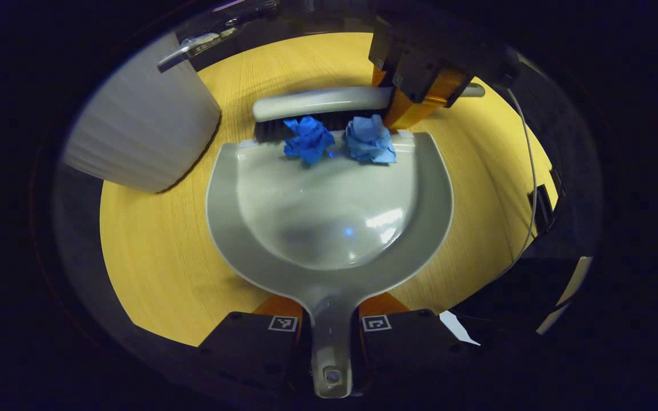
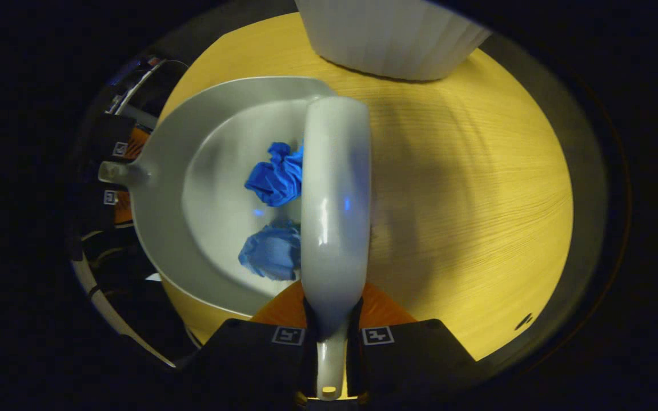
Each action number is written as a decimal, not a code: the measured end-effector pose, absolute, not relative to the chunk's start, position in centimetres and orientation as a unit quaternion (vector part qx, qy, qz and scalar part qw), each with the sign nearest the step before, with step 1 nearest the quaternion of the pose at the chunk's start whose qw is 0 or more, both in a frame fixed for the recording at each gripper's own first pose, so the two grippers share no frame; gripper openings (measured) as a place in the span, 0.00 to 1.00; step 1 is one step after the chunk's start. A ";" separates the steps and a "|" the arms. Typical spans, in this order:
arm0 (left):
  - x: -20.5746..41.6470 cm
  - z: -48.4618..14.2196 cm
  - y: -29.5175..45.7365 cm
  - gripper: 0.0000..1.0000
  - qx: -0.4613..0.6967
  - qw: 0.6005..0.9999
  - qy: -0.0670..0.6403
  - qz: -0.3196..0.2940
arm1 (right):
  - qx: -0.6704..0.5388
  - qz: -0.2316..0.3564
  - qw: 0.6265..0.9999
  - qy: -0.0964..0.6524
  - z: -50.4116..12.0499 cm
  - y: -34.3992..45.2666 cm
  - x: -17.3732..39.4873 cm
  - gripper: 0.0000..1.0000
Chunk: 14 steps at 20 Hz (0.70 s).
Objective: Pick up the small broom and dustpan from the desktop, sweep the trash into the dustpan with the broom, and then empty the trash into the garbage bin.
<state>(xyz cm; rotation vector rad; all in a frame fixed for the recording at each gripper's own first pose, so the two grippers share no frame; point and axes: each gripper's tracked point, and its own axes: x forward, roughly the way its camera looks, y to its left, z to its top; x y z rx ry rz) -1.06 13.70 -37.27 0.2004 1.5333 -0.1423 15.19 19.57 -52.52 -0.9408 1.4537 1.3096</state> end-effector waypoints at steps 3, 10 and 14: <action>-1.1 -38.0 13.9 0.25 0.096 0.713 0.691 -0.066 | -0.289 0.536 0.454 0.650 -51.7 20.1 13.5 0.22; -1.0 -37.4 14.0 0.25 0.121 0.744 0.655 -0.051 | -0.074 0.492 0.578 0.647 -48.4 20.6 12.5 0.22; -0.1 -35.1 13.8 0.25 0.158 0.782 0.597 -0.085 | 0.082 0.433 0.681 0.585 -45.5 20.3 13.5 0.22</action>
